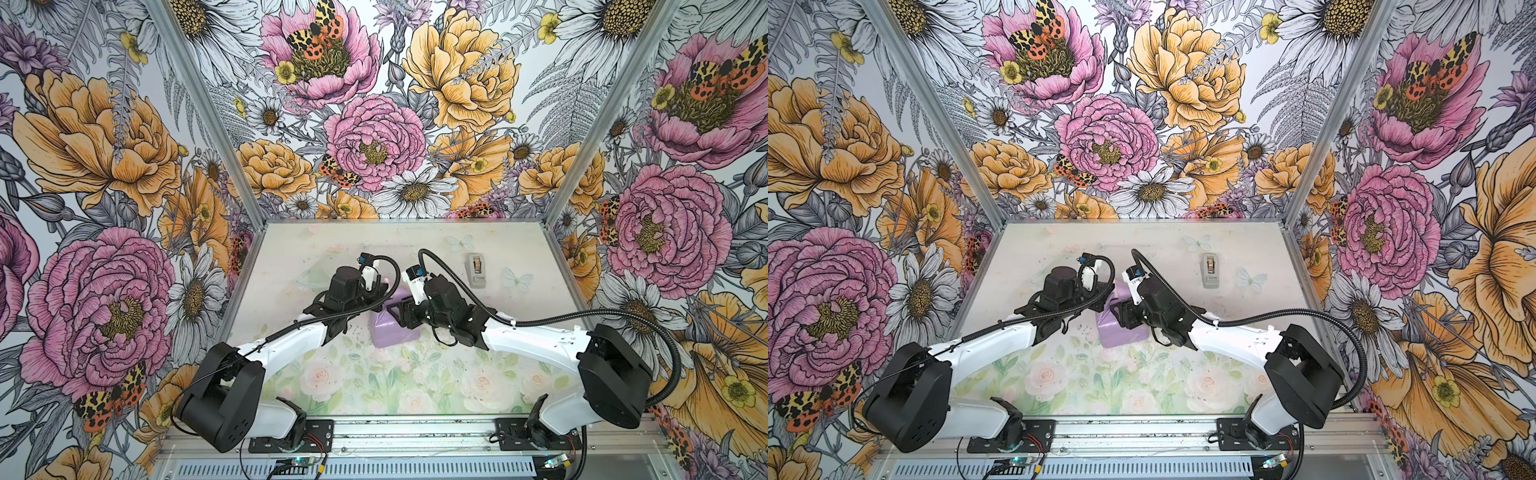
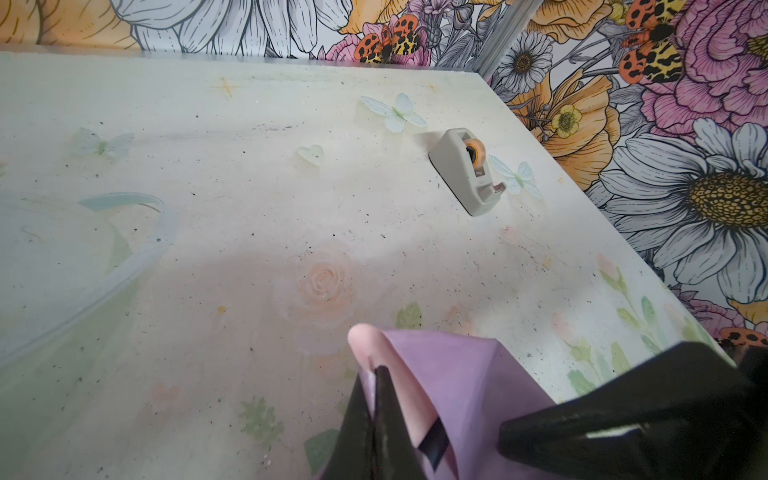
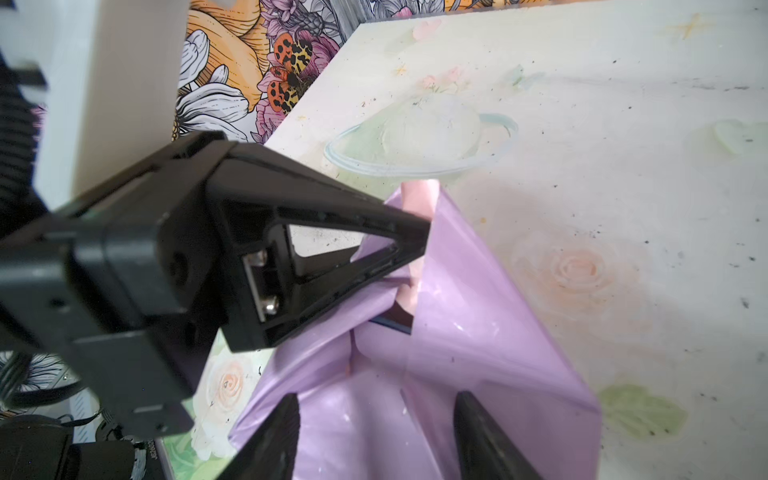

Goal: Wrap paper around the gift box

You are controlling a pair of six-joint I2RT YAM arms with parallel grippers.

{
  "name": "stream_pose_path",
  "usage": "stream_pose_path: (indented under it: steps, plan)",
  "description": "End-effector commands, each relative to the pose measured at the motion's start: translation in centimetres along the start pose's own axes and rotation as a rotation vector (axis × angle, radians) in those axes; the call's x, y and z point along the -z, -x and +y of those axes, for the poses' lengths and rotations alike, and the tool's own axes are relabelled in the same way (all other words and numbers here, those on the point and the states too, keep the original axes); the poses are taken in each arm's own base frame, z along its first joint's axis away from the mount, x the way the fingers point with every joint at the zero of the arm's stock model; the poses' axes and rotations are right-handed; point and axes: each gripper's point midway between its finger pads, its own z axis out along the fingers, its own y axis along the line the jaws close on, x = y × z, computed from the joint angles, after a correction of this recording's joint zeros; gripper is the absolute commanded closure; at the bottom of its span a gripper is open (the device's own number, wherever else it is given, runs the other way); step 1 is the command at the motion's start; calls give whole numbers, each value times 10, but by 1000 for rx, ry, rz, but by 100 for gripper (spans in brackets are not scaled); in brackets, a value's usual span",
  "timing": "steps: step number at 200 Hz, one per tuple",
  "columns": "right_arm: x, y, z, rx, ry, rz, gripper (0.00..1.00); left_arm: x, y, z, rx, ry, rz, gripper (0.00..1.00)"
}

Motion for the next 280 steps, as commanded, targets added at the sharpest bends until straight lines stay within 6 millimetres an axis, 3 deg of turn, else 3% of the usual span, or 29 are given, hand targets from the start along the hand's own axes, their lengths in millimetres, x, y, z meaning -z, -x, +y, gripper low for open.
stream_pose_path:
  steps: [1, 19, 84, 135, 150, 183, 218, 233, 258, 280]
  plan:
    - [-4, -3, -8, -33, -75, 0, 34, 3, 5, -3, 16, -3, -37, 100]
    - [-6, -6, -7, -48, -89, 2, 34, 4, 6, -5, 35, -11, -44, 100]
    - [-19, -17, -5, -56, -171, 16, 34, 7, -2, -6, 107, -32, -52, 85]
    - [-11, -28, -21, -54, -210, 28, 41, 25, 5, -4, 115, -81, -107, 41]
    - [-13, -32, -20, -41, -186, 51, 44, 28, 6, -7, 116, -124, -122, 35]
    - [-15, -37, -10, -13, -63, 89, 49, 21, 0, -11, 96, -199, -109, 32]
    - [-12, -42, -20, -35, -10, 110, 54, 13, 4, -3, 71, -236, -130, 32]
    - [-12, -44, -22, -40, -3, 124, 55, 11, 11, -10, 63, -296, -142, 32]
    - [-13, -45, -26, -42, -13, 130, 57, 18, 19, -18, 57, -336, -164, 31]
    - [-14, -47, -28, -44, -18, 138, 58, 31, 24, -12, 58, -273, -185, 28]
